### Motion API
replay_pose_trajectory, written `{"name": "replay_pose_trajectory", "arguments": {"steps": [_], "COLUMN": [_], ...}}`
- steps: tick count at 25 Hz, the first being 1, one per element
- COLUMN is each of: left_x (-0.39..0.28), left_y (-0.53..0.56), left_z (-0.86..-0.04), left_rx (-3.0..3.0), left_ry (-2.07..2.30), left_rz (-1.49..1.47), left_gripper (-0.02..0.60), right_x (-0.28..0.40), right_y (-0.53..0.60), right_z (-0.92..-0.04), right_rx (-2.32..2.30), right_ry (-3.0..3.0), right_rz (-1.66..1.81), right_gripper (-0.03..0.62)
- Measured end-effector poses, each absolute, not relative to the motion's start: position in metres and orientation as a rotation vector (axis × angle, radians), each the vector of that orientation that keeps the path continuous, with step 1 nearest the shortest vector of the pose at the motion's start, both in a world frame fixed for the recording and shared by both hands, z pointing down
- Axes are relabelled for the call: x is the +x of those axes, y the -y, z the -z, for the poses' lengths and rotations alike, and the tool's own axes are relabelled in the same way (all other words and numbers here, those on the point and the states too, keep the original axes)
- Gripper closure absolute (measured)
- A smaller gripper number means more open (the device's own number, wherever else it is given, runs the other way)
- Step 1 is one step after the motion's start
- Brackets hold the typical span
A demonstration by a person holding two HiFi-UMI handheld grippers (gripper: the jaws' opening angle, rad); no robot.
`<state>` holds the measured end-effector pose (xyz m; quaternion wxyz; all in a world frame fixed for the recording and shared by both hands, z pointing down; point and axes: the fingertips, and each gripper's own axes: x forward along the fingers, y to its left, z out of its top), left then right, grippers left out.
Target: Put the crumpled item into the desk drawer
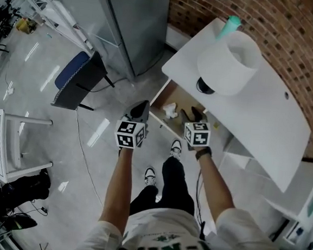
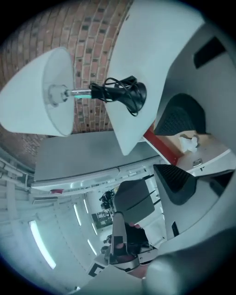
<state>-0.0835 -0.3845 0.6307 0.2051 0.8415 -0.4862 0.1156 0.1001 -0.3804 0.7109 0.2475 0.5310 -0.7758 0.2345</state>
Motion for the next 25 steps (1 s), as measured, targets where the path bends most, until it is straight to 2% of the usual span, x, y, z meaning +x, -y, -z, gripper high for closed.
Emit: {"name": "replay_pose_trajectory", "arguments": {"steps": [7,25], "left_x": [-0.089,-0.078], "left_y": [0.364,0.279], "left_z": [-0.562,-0.419], "left_rx": [2.417,2.556], "left_ry": [1.444,1.617], "left_rz": [-0.355,-0.277], "left_gripper": [0.583,0.583], "right_x": [0.106,0.111], "right_y": [0.361,0.273], "right_z": [-0.618,-0.449], "right_rx": [1.595,1.878], "right_ry": [2.235,2.362], "right_rz": [-0.507,-0.234], "right_gripper": [0.402,0.501]}}
